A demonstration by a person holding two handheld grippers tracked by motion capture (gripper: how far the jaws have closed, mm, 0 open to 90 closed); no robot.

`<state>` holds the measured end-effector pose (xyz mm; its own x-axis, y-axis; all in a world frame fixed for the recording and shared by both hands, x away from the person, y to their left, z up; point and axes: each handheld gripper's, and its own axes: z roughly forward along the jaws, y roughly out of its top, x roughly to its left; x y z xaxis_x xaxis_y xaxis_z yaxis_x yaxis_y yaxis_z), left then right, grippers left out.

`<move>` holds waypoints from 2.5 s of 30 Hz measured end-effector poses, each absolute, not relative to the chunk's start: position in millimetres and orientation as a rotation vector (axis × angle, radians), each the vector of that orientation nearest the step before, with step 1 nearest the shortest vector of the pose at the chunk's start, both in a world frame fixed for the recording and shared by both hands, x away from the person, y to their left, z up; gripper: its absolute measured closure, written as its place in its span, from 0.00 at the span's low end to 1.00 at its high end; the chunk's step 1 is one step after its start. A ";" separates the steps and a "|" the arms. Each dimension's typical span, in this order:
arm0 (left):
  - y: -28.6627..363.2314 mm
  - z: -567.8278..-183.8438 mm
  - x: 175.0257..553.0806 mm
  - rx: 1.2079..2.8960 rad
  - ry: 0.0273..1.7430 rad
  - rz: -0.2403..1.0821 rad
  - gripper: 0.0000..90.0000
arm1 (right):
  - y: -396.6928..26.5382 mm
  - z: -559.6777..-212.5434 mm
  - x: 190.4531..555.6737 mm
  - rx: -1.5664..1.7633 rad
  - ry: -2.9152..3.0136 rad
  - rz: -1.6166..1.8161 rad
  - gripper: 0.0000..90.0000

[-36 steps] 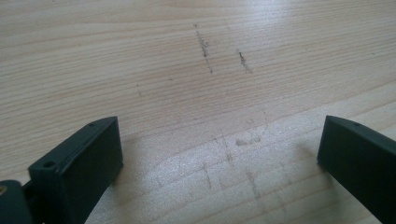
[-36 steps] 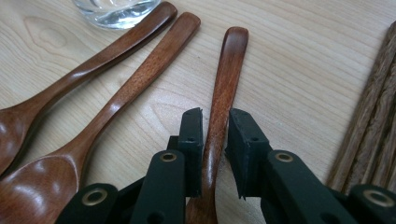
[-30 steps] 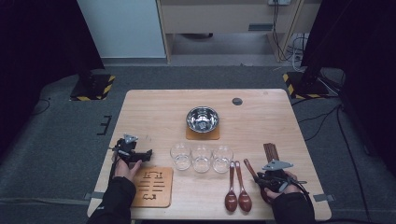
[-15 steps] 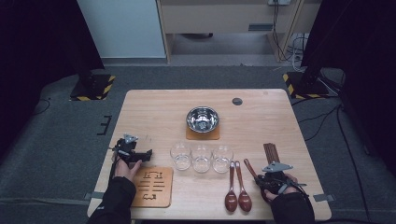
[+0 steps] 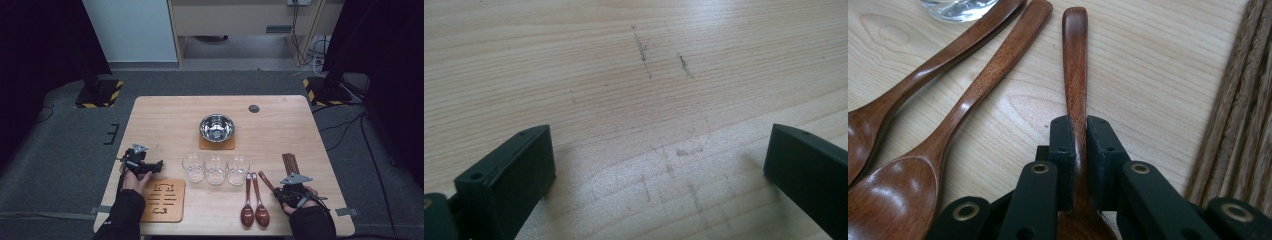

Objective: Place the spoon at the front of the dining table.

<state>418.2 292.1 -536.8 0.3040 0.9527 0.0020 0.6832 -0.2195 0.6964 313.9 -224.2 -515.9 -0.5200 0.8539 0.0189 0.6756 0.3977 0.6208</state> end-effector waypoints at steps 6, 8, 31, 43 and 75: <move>292.0 -536.8 418.2 1.983 1.449 0.590 0.00 | -225.3 -513.5 314.3 1.332 2.357 0.854 0.91; 292.0 -536.8 418.2 1.983 1.449 0.590 0.00 | -225.4 -512.4 314.4 1.329 2.353 0.863 0.91; 294.8 -535.8 416.6 1.968 1.451 0.594 0.05 | -230.8 -501.9 317.0 1.338 2.301 0.933 0.91; 295.2 -527.8 414.7 1.976 1.433 0.554 0.19 | -235.7 -496.1 319.1 1.348 2.262 0.963 0.91; 289.5 -496.4 398.4 1.909 1.324 0.554 0.25 | -240.8 -483.6 323.0 1.340 2.179 1.028 0.91</move>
<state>398.4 289.5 -496.4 0.3755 0.9250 -0.0585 0.6078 -0.1981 0.7690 323.0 -240.8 -483.6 -0.4718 0.8801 0.0528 0.6003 0.2768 0.7504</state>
